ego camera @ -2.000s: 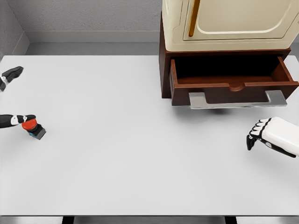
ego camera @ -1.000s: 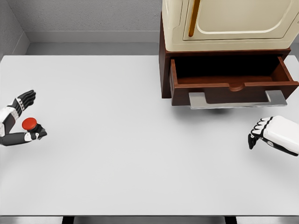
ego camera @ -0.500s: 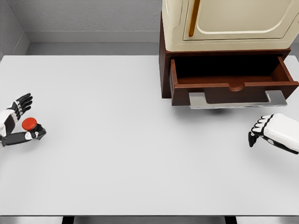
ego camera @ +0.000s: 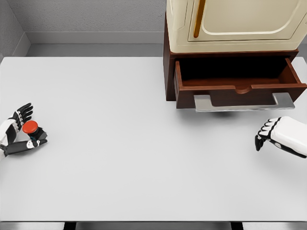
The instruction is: Put the switch into the drawer with left arm, and close the drawer with right arm
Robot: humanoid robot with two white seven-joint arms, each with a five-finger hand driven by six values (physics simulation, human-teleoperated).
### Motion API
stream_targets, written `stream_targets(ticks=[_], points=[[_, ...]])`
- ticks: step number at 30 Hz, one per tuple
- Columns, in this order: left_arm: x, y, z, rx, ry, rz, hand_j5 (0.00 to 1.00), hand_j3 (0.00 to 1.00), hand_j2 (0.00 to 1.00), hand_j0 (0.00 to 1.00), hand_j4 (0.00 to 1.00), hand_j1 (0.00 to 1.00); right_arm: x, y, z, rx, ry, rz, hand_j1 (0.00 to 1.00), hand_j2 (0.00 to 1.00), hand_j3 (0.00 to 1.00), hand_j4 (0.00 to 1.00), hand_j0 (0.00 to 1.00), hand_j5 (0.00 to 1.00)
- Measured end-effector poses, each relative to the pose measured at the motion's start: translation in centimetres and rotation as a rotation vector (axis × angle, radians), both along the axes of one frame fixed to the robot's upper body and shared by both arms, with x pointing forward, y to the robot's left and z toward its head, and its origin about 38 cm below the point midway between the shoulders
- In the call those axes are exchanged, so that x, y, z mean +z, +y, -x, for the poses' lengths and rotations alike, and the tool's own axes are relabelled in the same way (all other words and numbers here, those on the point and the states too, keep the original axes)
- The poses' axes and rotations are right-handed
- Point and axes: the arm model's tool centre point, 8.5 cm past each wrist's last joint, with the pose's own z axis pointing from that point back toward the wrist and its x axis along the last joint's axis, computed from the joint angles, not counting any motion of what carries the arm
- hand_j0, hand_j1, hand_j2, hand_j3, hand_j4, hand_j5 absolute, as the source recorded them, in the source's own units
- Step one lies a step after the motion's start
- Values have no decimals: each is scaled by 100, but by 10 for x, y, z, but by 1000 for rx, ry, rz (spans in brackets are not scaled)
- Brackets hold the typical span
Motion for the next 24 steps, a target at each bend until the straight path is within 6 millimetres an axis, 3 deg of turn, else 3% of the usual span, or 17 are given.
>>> stream_targets(ticks=[2,3,8,12,17,18,24], points=[[1,1,0,2,-3,-2,86,86,86,86,86,86,0,0,0,0,0,0,26,26,26,26,26,26],[1,2,0,3,-4,-3,76,76,76,76,76,76,0,0,0,0,0,0,26,26,26,26,26,26],[0,2,2,1,-5,1,76,76,76,76,76,76,0,0,0,0,0,0,26,26,26,26,26,26],[0,2,2,1,-6,2,70,70,70,70,70,70,0,0,0,0,-1,0,26,26,26,26,26,26],[0,1,2,3,-6,2,59,59,59,59,59,59,0,0,0,0,0,1,25,25,25,25,25,25],[0,1,2,3,-6,2,50,50,50,50,50,50,0,0,0,0,0,1,25,25,25,25,25,25],[5,0,-2,1,-20,0,43,43,43,43,43,43,0,0,0,0,0,1,25,25,25,25,25,25]])
